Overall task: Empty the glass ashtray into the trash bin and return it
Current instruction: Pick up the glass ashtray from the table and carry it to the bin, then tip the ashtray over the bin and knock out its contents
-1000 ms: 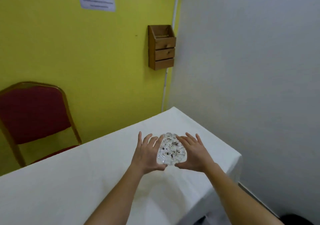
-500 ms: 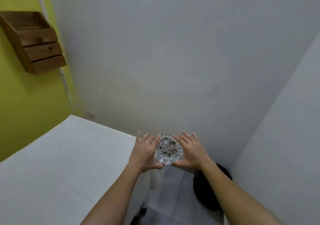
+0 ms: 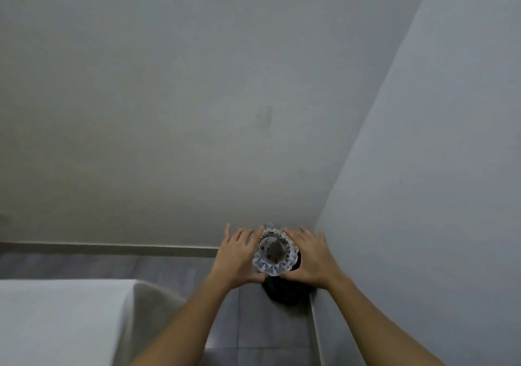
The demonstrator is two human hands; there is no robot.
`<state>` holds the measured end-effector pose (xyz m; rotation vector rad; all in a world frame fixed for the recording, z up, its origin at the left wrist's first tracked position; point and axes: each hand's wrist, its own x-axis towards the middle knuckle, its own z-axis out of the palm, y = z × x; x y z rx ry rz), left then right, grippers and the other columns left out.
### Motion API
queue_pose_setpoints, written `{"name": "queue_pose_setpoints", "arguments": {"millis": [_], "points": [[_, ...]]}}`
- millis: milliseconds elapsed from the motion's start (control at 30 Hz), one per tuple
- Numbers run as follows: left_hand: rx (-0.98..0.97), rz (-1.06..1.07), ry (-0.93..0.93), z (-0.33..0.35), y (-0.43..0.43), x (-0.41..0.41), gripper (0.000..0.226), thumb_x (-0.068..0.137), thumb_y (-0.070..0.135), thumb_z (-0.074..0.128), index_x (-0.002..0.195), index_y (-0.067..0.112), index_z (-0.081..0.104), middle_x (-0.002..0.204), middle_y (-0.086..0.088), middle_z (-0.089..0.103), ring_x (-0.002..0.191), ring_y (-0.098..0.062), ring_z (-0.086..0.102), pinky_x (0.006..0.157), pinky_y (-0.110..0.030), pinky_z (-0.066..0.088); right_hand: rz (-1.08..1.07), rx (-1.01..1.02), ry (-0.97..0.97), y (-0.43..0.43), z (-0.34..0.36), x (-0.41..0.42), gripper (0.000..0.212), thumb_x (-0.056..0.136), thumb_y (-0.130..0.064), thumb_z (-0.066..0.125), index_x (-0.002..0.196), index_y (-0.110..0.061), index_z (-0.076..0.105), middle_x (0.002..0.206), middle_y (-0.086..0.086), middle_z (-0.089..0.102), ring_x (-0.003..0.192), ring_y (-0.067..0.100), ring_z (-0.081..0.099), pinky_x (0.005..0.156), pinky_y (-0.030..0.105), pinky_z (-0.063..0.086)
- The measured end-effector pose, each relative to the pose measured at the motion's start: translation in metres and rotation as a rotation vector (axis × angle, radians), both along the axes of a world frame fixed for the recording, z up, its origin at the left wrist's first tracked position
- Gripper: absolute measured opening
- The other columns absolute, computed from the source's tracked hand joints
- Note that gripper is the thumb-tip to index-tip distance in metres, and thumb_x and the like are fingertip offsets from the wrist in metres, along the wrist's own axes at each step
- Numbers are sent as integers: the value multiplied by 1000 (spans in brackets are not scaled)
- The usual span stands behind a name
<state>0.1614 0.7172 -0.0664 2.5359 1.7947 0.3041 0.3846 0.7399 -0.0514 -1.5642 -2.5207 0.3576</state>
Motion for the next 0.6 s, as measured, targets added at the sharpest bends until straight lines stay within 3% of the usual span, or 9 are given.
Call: {"name": "queue_pose_setpoints", "arguments": {"millis": [167,300,367,600], "points": [[-35,-127,-147,-23,64,18,105,53,67,54,142,12,41,121,-15,60,109,-35,58,95,-60,45,-168,-72,106,32,-8,14,102,65,-62,74,149,-30,26,152,-5,37,145,27,24,114,57,14],[-38,-211,-248,-46,96,39,101,55,61,61,139,8,42,120,-15,60,103,-34,60,88,-44,50,-225,-64,182,51,-34,30,99,61,-62,73,144,-26,34,147,-6,43,136,18,39,106,40,31],[-36,-229,-300,-70,108,49,100,56,59,64,139,7,44,124,-13,59,107,-32,58,91,-43,49,-235,-74,232,62,-58,40,99,60,-62,72,143,-23,37,146,-5,45,134,14,41,105,34,33],[1,-211,-415,-209,159,79,98,57,57,67,139,11,44,131,-8,57,115,-28,54,98,-52,43,-266,-56,284,114,-197,72,99,61,-54,81,144,-26,36,147,-6,44,135,13,40,111,40,34]]}}
